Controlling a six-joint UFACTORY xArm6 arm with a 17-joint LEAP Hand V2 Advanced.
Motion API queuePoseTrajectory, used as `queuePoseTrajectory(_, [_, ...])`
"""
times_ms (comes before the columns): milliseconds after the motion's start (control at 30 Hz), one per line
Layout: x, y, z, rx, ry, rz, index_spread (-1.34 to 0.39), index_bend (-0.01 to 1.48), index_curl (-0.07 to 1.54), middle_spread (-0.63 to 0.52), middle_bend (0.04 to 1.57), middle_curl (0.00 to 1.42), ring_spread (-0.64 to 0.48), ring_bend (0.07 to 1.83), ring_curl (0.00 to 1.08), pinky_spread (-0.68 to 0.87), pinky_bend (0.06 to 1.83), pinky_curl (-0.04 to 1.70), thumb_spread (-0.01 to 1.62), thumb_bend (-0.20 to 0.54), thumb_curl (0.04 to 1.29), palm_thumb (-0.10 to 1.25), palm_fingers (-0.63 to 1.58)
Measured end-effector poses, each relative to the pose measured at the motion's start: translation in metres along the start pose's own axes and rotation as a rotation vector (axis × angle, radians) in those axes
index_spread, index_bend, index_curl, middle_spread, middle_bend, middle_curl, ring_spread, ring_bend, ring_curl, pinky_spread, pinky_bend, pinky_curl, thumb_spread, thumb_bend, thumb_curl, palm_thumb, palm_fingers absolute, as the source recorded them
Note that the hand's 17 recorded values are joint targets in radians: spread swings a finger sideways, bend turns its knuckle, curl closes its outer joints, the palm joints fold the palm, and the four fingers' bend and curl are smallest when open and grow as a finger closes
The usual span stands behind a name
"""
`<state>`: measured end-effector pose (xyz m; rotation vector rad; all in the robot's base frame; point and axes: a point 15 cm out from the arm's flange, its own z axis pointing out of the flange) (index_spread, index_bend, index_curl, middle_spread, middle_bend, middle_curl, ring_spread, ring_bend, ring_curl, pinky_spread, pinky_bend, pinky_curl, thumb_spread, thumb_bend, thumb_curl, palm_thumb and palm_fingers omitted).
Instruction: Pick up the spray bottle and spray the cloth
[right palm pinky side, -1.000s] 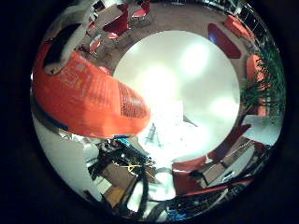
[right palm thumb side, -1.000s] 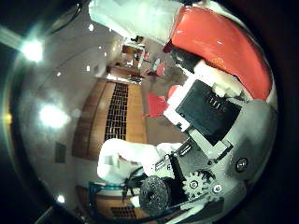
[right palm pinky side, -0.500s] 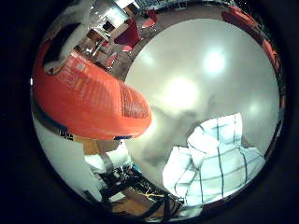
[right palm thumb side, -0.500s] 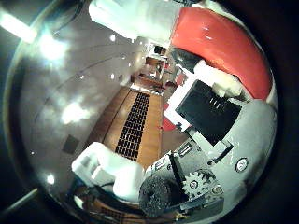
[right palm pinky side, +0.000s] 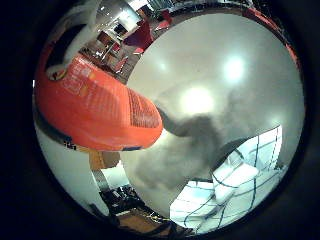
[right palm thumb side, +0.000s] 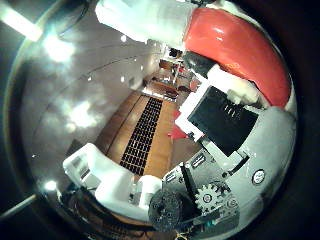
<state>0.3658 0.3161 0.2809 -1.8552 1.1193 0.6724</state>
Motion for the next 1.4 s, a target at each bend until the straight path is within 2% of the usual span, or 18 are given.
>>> queuePoseTrajectory(133, [0.005,0.002,0.003,-0.008,0.003,0.009,-0.19,1.15,0.71,-0.07,1.37,0.59,-0.16,1.46,0.6,-0.2,0.98,1.35,0.99,-0.017,0.78,0.97,1.2])
queuePoseTrajectory(233, [0.006,0.004,0.004,-0.012,0.005,0.009,-0.2,1.09,0.7,-0.07,1.37,0.59,-0.16,1.45,0.59,-0.22,0.98,1.29,0.96,-0.03,0.77,0.92,1.17])
queuePoseTrajectory(267, [0.006,0.004,0.003,-0.014,0.008,0.005,-0.21,1.04,0.7,-0.07,1.36,0.59,-0.16,1.43,0.59,-0.23,0.99,1.26,0.93,-0.038,0.76,0.89,1.13])
queuePoseTrajectory(367, [0.007,0.004,0.003,-0.017,0.011,-0.001,-0.26,0.72,0.68,-0.09,1.26,0.57,-0.19,1.37,0.58,-0.28,1.04,1.15,0.81,-0.039,0.74,0.85,0.9])
queuePoseTrajectory(400, [0.006,0.005,0.003,-0.021,0.009,-0.003,-0.28,0.66,0.67,-0.11,1.23,0.57,-0.2,1.36,0.57,-0.29,1.05,1.12,0.79,-0.037,0.73,0.85,0.87])
queuePoseTrajectory(500, [0.005,0.008,0.004,-0.032,0.009,-0.009,-0.32,0.4,0.63,-0.15,1.08,0.56,-0.24,1.35,0.56,-0.39,1.05,1.02,0.82,-0.027,0.69,0.84,0.59])
queuePoseTrajectory(633, [0.006,0.009,0.002,-0.041,0.019,-0.02,-0.35,0.33,0.61,-0.16,0.99,0.55,-0.25,1.26,0.54,-0.39,0.9,0.95,0.96,-0.024,0.63,0.82,0.36])
queuePoseTrajectory(733, [0.004,0.007,-0.001,-0.035,0.02,-0.025,-0.33,0.39,0.61,-0.14,0.89,0.53,-0.21,1.12,0.51,-0.24,0.75,0.92,1.03,-0.023,0.59,0.8,0.13])
queuePoseTrajectory(800, [0.002,0.005,-0.003,-0.028,0.019,-0.027,-0.31,0.4,0.58,-0.09,0.8,0.5,-0.13,0.97,0.45,-0.04,0.67,0.87,1.05,-0.028,0.56,0.77,0.04])
queuePoseTrajectory(867, [-0.002,0.002,-0.008,-0.016,0.021,-0.035,-0.27,0.39,0.56,-0.03,0.7,0.46,-0.03,0.86,0.41,0.15,0.63,0.82,1.06,-0.026,0.53,0.76,0.0])
queuePoseTrajectory(1000, [-0.01,-0.005,-0.02,0.013,0.024,-0.054,-0.24,0.34,0.5,0.03,0.58,0.41,0.09,0.72,0.35,0.38,0.54,0.68,1.07,-0.024,0.5,0.74,0.04])
queuePoseTrajectory(1167, [-0.014,-0.013,-0.045,0.043,0.053,-0.091,-0.22,0.26,0.46,0.06,0.47,0.38,0.14,0.62,0.31,0.46,0.47,0.57,1.07,-0.022,0.48,0.73,0.12])
queuePoseTrajectory(1400, [-0.01,-0.014,-0.079,0.064,0.084,-0.098,-0.21,0.19,0.43,0.07,0.37,0.36,0.15,0.51,0.27,0.48,0.41,0.47,1.07,-0.022,0.46,0.73,0.21])
